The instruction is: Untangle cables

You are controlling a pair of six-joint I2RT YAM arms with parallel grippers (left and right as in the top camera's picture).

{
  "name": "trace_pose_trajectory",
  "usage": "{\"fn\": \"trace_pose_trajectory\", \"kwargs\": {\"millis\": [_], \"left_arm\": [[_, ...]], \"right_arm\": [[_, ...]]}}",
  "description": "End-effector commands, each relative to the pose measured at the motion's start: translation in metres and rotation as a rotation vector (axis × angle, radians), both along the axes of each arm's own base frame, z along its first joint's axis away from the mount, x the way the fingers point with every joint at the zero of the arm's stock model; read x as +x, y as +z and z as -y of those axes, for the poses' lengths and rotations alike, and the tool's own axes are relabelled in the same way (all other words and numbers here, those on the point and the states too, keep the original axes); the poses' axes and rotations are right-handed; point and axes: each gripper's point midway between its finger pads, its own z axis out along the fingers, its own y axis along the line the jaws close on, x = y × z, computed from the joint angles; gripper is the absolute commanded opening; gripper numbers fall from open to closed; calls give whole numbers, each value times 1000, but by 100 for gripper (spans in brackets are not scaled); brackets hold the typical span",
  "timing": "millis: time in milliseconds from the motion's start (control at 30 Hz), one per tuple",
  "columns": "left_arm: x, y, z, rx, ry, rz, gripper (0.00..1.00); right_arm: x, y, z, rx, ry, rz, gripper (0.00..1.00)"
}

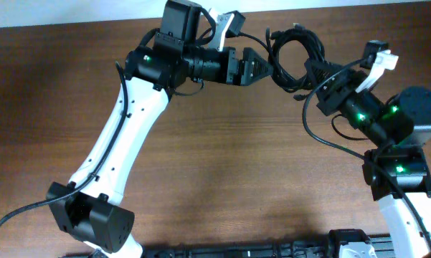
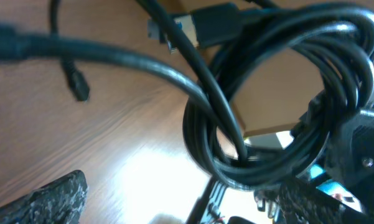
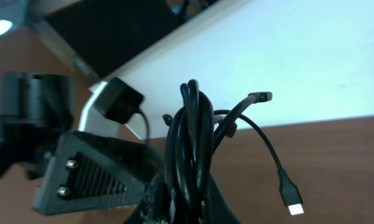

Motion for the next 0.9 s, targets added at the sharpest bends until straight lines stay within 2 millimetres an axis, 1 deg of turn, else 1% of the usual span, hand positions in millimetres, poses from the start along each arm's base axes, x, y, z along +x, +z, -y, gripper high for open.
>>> {"fn": "trace_pose_trajectory", "kwargs": {"millis": [0,67,233,267,300,333,367,400,433,467,533,567,667,700,767,800,867], "left_arm": [[-11,32,8,-96,-35,-4,99],[-14,38,14,-117,-59,18,99],[-24,48,32,-145,-105,72,99],[-25,50,35,-152,-113,85,90],[-25,51,36,-155,-115,93,67],[-25,52,36,-158,-116,97,44],[-24,52,36,-158,-114,100,8],[-24,52,36,-159,-113,101,0],[-23,52,35,-159,-110,102,0],[-22,52,34,-159,-107,104,0],[-16,52,29,-151,-104,153,0],[-12,52,25,-147,-103,180,0],[-3,52,15,-129,-118,292,0],[1,51,11,-117,-122,336,0],[12,46,3,-74,-88,374,0],[21,38,-3,-20,-51,400,0],[39,14,-21,135,63,398,0]], "right_arm": [[-10,19,-9,66,72,19,4],[-14,26,-13,77,99,43,4],[-16,26,-15,76,117,44,4],[-16,26,-15,76,117,44,4],[-16,26,-15,76,117,44,4],[-16,26,-15,76,117,44,4],[-15,25,-15,76,116,40,4],[-15,25,-15,76,116,39,4],[-15,25,-15,76,116,39,4],[-15,24,-15,71,116,41,9],[-11,15,-15,75,114,-1,37],[-9,7,-15,78,112,-35,48],[-3,-6,-14,84,110,-89,65],[0,-14,-14,87,109,-118,69],[4,-26,-14,92,107,-169,74],[5,-33,-14,92,106,-200,78],[7,-48,-14,81,105,-250,83]]}}
